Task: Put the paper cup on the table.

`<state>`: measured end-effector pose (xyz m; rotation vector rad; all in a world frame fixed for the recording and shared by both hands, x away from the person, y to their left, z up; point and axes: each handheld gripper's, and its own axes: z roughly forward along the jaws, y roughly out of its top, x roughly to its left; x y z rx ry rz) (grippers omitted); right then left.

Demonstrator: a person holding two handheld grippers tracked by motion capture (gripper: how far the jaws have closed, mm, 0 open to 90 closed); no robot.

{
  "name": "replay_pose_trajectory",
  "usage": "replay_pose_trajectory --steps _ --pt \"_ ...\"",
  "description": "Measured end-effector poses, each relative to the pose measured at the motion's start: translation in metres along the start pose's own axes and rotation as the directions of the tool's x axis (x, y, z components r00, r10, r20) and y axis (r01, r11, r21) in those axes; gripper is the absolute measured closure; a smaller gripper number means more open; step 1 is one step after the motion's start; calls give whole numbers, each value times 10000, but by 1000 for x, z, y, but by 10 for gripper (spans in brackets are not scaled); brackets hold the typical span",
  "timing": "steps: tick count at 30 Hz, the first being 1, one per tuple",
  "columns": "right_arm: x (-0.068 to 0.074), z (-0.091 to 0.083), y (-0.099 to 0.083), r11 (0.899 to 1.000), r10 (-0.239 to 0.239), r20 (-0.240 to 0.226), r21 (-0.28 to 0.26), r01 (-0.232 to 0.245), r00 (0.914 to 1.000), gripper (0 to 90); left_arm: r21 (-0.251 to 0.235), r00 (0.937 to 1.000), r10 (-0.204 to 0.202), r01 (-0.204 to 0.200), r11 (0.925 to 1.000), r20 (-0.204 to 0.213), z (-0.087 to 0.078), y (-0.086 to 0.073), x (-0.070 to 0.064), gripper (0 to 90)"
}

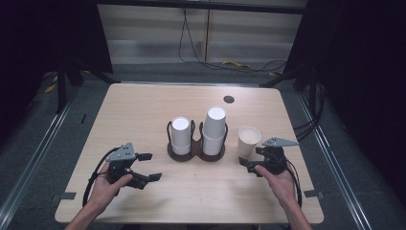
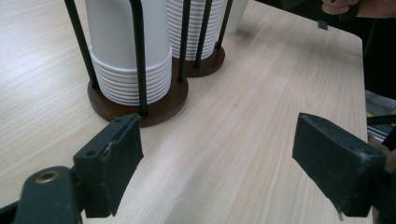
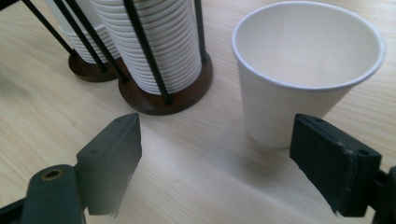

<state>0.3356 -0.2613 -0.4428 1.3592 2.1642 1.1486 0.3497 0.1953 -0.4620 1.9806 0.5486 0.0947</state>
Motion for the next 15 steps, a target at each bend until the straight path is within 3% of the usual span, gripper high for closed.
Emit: replay_pose_trajectory --steps 15 --pt "34 8 -12 9925 -208 -495 -1216 146 9986 146 -74 9992 -19 16 10000 -411 -2 -14 -4 158"
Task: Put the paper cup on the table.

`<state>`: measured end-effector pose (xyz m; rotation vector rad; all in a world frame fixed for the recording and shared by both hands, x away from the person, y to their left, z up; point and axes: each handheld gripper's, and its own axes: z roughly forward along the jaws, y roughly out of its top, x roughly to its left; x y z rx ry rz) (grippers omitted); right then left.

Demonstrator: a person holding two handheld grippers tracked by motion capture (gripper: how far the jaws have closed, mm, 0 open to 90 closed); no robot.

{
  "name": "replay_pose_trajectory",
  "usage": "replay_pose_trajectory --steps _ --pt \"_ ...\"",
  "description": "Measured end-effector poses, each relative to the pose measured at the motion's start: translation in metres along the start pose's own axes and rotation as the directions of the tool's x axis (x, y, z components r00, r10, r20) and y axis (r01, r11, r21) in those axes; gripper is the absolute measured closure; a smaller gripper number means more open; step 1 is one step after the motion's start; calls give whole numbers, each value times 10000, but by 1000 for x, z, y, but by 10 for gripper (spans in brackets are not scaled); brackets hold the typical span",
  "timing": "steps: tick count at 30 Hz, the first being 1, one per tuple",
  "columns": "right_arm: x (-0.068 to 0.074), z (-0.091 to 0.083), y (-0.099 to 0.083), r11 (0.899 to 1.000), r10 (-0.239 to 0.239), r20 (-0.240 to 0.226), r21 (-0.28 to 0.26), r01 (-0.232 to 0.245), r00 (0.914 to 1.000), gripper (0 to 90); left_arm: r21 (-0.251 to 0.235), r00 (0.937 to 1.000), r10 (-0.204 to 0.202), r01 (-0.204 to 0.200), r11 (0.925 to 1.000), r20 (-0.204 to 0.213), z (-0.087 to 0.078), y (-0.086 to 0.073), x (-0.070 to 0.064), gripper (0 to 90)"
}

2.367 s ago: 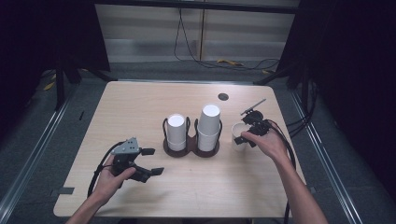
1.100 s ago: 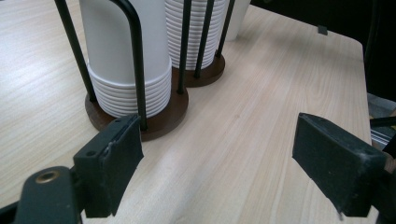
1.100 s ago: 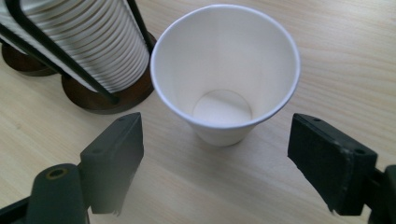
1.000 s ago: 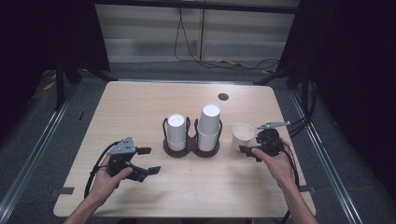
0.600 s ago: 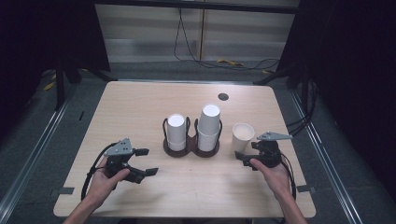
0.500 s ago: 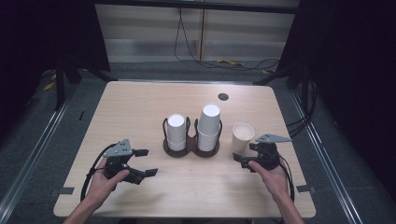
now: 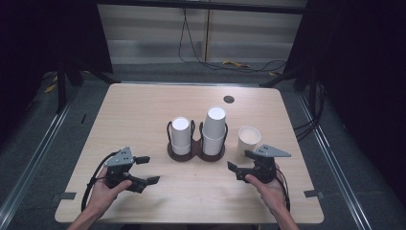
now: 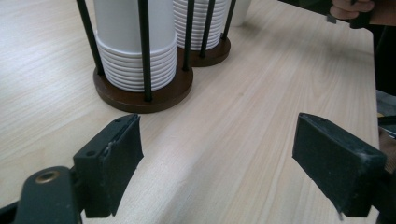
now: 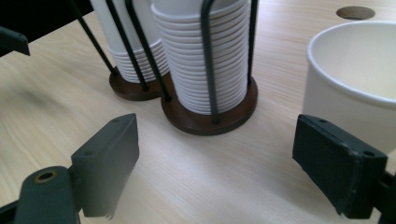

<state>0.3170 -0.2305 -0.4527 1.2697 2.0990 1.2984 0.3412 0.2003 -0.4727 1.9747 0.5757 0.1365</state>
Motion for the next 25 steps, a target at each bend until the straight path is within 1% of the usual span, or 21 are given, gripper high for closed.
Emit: replay_pose_trajectory --steps 1,3,4,5,7,8,11,14,16,17,20,22,24,25 --pt "3 0 0 10000 -72 11 -60 72 10000 146 -29 10000 -29 29 10000 -52 0 0 0 158" --pt "6 1 -1 9997 3 -118 -224 -6 9999 146 -162 9998 -206 206 9997 -51 2 -1 -1 158" --pt "8 2 -2 9998 0 -163 -206 -4 9999 146 -67 9998 -181 180 9998 -97 3 -2 -1 158" --pt "10 3 -3 9998 -49 -165 -207 46 9999 148 -89 9997 -227 227 9997 -77 4 -3 -2 158" --pt "14 5 -5 9998 19 -271 -212 -25 9996 148 21 9998 -177 178 9998 -61 6 -4 -4 158" --pt "15 6 -6 9998 -32 -293 -205 26 9996 151 -7 9998 -190 190 9998 -96 8 -5 -6 158" --pt "20 10 -7 9996 -68 -337 -264 59 9994 153 33 10000 -94 94 10000 -27 11 -6 -9 158" --pt "24 13 -10 9997 -168 -384 -157 162 9991 161 92 9999 -46 45 9999 98 12 -6 -9 158" --pt "27 15 -11 9996 -177 -448 -218 167 9988 161 136 10000 -68 69 9999 -64 12 -8 -9 158" --pt "29 16 -13 9995 -277 -447 -147 271 9986 162 118 9999 -111 112 9999 -62 13 -8 -9 158" --pt "33 20 -16 9994 -351 -555 -35 350 9978 161 22 9998 -191 191 9998 -81 15 -9 -10 159" --pt "35 23 -17 9991 -400 -607 86 406 9974 162 105 9998 -121 123 9999 -146 16 -9 -11 159" --pt "36 26 -17 9985 -518 -611 136 527 9968 161 177 9999 -45 47 9998 -92 17 -10 -11 158" --pt "35 26 -17 9990 -432 -629 121 441 9971 160 173 9999 -74 76 9998 -100 17 -10 -11 159"
